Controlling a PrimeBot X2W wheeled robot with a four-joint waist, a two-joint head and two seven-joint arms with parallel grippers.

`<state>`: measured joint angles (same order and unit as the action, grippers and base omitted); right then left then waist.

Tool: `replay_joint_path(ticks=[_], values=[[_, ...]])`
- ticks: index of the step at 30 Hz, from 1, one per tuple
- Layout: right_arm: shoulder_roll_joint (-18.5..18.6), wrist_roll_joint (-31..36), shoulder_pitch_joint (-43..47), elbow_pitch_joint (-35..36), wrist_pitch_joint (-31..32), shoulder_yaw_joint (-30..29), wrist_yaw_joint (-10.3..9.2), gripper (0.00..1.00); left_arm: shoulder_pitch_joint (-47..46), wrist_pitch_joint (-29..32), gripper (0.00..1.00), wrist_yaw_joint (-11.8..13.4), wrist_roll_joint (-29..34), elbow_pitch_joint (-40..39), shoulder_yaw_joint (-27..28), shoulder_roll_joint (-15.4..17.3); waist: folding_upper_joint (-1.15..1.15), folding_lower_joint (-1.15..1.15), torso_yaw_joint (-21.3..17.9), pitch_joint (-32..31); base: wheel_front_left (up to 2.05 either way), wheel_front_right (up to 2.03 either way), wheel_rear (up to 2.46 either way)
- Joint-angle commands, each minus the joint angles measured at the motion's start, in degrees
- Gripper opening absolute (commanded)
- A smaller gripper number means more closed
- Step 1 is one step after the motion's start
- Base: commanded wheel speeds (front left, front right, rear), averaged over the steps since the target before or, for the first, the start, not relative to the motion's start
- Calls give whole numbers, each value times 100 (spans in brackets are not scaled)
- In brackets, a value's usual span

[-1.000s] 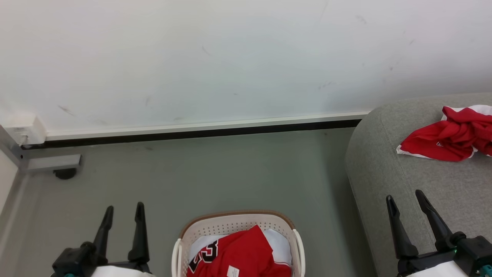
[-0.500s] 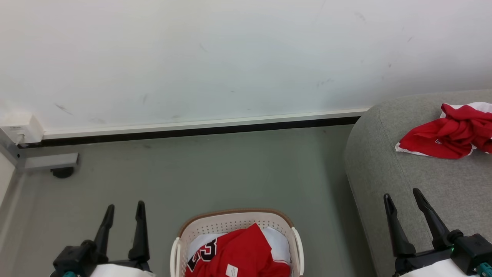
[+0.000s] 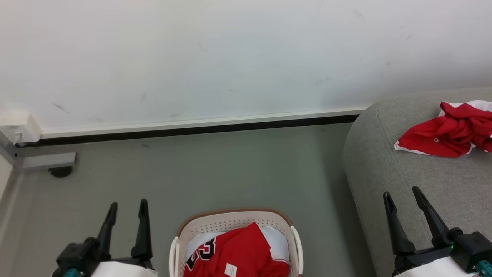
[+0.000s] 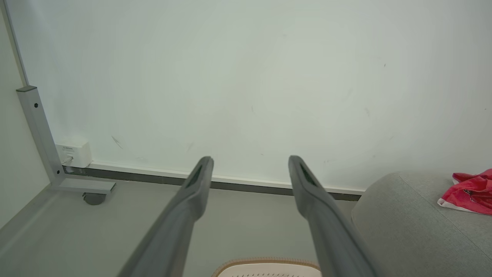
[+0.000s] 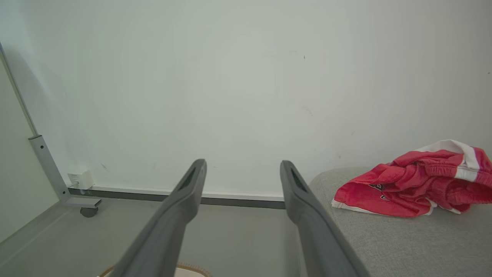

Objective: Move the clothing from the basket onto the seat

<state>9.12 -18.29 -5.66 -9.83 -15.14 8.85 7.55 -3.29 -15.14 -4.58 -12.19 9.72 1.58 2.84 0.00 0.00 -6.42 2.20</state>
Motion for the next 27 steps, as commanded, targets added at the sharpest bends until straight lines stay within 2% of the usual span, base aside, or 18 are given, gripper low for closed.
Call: replay_joint_path(ticks=[1, 9, 20, 27], values=[[20, -80, -60, -12, 0, 3, -13, 100, -65, -1, 100, -13, -61, 26, -1, 11, 0, 0, -17, 27, 0, 0, 0], [3, -129, -221, -2, 0, 37, -13, 100, -343, -1, 100, -65, 9, 155, -110, 13, 0, 0, -181, 348, 0, 0, 0], [-112, -154, -651, 80, 0, 44, -13, 100, -834, -1, 100, -164, 169, 497, -207, 24, 0, 0, -554, 1165, 0, 0, 0], [-269, -161, -954, 144, 0, 125, -13, 100, -1290, -1, 100, -234, 390, 1149, -395, 254, 0, 0, -848, 1795, 0, 0, 0]])
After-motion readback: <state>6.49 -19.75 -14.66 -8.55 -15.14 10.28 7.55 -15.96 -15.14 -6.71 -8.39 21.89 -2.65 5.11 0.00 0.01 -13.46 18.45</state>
